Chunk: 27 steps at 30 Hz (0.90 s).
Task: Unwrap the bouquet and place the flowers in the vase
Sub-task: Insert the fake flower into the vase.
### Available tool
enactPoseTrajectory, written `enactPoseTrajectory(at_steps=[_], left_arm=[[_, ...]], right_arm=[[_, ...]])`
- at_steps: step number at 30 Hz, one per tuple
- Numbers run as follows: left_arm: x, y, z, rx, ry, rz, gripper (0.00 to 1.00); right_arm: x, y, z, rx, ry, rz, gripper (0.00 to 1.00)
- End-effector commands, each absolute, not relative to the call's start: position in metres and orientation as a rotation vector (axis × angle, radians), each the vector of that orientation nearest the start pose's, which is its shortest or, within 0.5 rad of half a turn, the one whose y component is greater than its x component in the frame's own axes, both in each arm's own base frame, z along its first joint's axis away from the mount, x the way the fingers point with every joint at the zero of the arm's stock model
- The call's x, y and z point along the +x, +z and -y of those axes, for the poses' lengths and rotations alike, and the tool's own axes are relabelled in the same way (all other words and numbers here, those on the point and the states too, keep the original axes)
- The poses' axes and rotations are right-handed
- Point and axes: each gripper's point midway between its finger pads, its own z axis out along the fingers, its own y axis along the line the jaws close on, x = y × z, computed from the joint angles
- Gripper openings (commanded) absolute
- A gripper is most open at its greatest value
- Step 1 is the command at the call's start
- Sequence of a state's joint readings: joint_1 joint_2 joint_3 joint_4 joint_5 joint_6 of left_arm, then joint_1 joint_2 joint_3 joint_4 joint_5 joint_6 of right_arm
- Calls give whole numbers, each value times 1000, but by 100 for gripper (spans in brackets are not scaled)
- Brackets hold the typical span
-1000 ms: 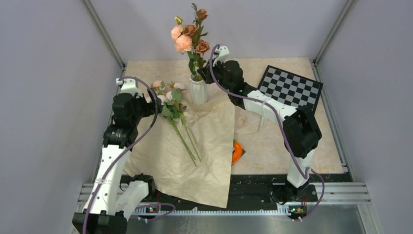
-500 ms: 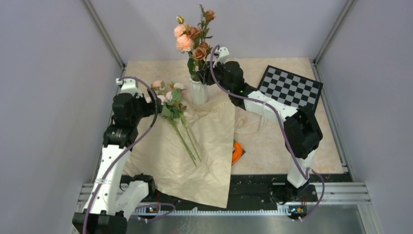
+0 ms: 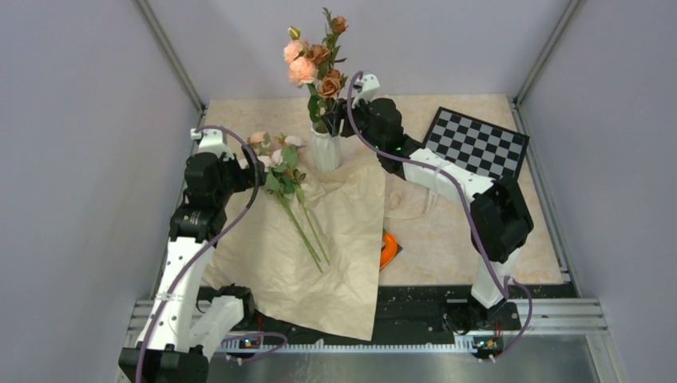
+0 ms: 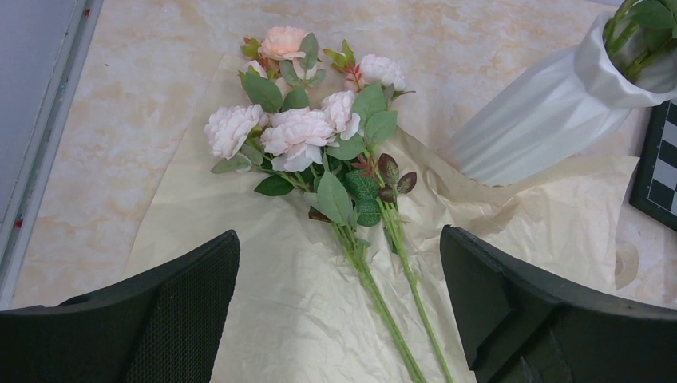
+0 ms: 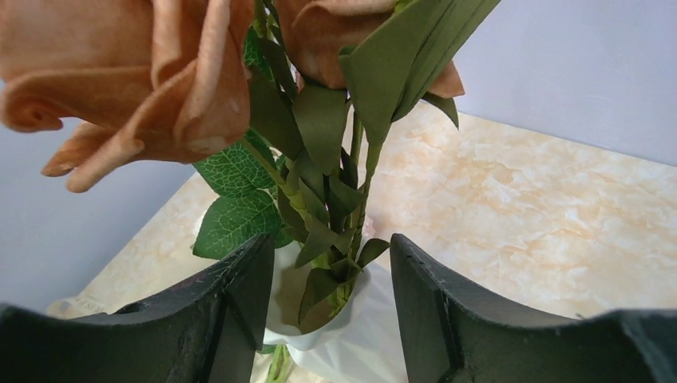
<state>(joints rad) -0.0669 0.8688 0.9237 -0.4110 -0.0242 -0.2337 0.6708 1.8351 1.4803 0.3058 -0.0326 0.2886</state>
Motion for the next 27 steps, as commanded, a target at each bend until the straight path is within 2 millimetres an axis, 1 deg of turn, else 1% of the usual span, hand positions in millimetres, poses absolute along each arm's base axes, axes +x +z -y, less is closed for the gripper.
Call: enactPoseTrajectory(at_steps=[1, 9, 15, 22, 23, 27], left_arm=[[314, 267, 24, -173, -167, -1892, 99], [314, 268, 24, -173, -170, -1892, 99], [314, 266, 24, -173, -171, -1896, 99], [315, 265, 25, -171, -174, -1901, 99], [315, 265, 25, -172, -175, -1901, 99], [315, 264, 25, -172, -176, -1904, 99]], right_arm=[[452, 348, -364, -301, 748, -1511, 56], [459, 360, -363, -285, 754, -1481, 42], [462, 362, -367, -298, 766, -1472, 26], [463, 347, -373, -320, 773, -1505, 2], [463, 345, -373, -323, 773, -1510, 0], [462, 333, -373, -326, 772, -1537, 0]])
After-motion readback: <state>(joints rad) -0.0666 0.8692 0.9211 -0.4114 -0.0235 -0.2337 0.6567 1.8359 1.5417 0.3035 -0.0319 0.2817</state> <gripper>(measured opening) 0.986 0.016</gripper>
